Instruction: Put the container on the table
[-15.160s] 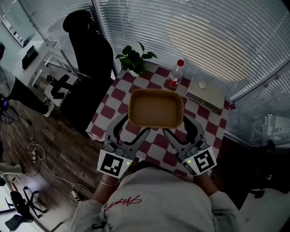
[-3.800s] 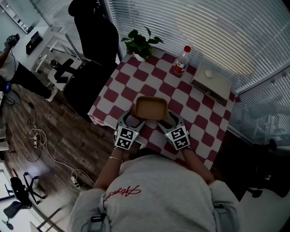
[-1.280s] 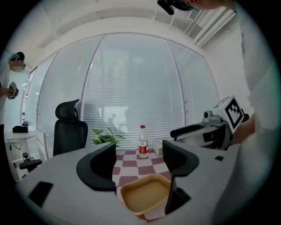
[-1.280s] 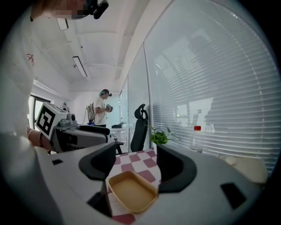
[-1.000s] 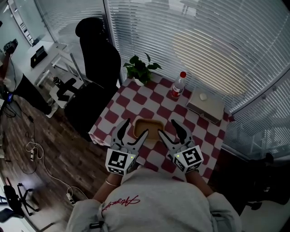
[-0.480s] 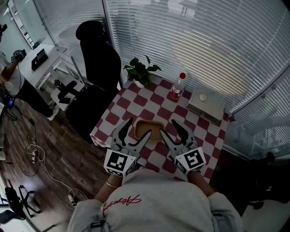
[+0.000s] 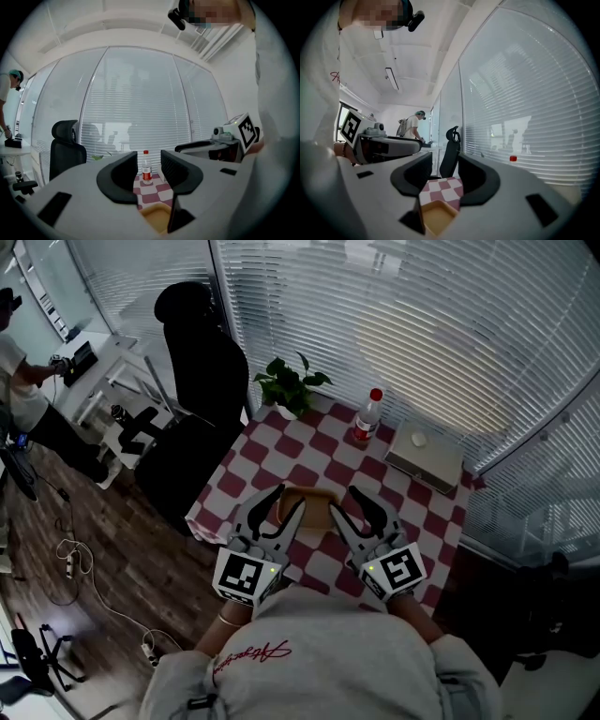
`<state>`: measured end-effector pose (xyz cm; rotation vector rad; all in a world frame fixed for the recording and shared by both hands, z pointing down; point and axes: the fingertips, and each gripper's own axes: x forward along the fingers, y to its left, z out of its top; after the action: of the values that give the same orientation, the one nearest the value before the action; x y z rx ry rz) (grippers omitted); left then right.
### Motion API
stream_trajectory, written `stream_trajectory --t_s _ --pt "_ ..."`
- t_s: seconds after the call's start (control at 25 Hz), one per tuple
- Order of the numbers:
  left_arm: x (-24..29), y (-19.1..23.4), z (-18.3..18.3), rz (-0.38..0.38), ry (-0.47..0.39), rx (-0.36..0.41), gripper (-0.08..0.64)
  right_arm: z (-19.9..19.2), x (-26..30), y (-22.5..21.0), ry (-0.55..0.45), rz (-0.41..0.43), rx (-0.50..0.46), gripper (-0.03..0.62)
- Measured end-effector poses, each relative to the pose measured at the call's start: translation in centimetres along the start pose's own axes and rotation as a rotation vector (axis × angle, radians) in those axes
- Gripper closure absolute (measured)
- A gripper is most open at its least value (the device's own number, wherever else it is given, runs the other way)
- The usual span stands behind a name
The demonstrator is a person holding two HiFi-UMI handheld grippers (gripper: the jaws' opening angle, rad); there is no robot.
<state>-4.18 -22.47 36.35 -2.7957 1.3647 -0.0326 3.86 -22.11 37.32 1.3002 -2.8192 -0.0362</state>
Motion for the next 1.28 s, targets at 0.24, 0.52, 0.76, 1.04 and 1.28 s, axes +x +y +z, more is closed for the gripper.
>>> stream_trajectory --t_s 0.24,0.52,0.76,1.04,1.28 --pt "-0.3 0.2 0.5 0.023 0.002 0.016 0.445 0.7 0.0 0.5 -0.017 0.011 -0.006 0.432" --pt "-0.3 0.0 1.4 0.011 -0.006 -0.004 0.471 1.5 -0.3 0.4 -0.029 0.017 -0.01 0.471" --pt "-0.6 -0.1 1.2 0.009 0.023 -0.008 0.505 1.9 -0.3 0.8 -0.038 0.023 -0.015 0.494" --pt "-0.5 -0.2 1.9 0.006 -0.011 -0.002 0.522 2.6 -0.4 1.0 -0.054 0.026 -0.009 0.534" --pt "-0.6 -0.2 2.1 -0.005 -0.024 0.002 0.522 3.1 -0.3 1.5 -0.063 0.036 -0.011 0.558"
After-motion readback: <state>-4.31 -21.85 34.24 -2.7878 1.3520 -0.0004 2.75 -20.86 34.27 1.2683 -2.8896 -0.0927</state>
